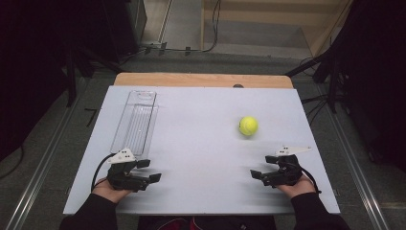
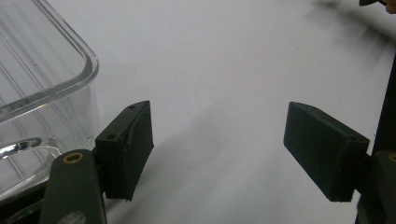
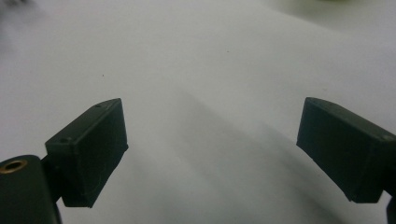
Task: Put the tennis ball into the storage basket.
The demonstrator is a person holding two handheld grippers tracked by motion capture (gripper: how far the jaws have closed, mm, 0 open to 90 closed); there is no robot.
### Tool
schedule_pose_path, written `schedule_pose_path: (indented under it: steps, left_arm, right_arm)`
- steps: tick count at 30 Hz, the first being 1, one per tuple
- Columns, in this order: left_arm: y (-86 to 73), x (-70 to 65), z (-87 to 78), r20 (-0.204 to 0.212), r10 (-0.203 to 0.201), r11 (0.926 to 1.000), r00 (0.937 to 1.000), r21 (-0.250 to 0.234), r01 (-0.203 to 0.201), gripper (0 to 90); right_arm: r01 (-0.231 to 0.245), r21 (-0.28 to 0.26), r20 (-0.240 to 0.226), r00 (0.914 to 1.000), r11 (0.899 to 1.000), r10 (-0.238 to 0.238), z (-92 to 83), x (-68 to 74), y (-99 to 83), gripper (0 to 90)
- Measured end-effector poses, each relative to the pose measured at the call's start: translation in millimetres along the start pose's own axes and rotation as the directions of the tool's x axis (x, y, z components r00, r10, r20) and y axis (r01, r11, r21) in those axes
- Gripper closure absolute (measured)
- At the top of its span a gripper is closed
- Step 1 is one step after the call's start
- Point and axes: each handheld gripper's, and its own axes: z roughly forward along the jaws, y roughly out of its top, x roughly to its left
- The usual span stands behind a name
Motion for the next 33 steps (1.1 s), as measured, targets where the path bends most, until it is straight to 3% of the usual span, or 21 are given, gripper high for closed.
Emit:
schedule_pose_path:
  steps: [33]
  left_arm:
    - [1.0, -1.4, -0.6, 0.012, 0.001, 1.0000, 0.9999, -0.004, -0.001, 24.4]
  right_arm:
    - [0.008, -0.001, 0.001, 1.0000, 1.000, -0.008, 0.0, 0.4, 1.6, 6.9]
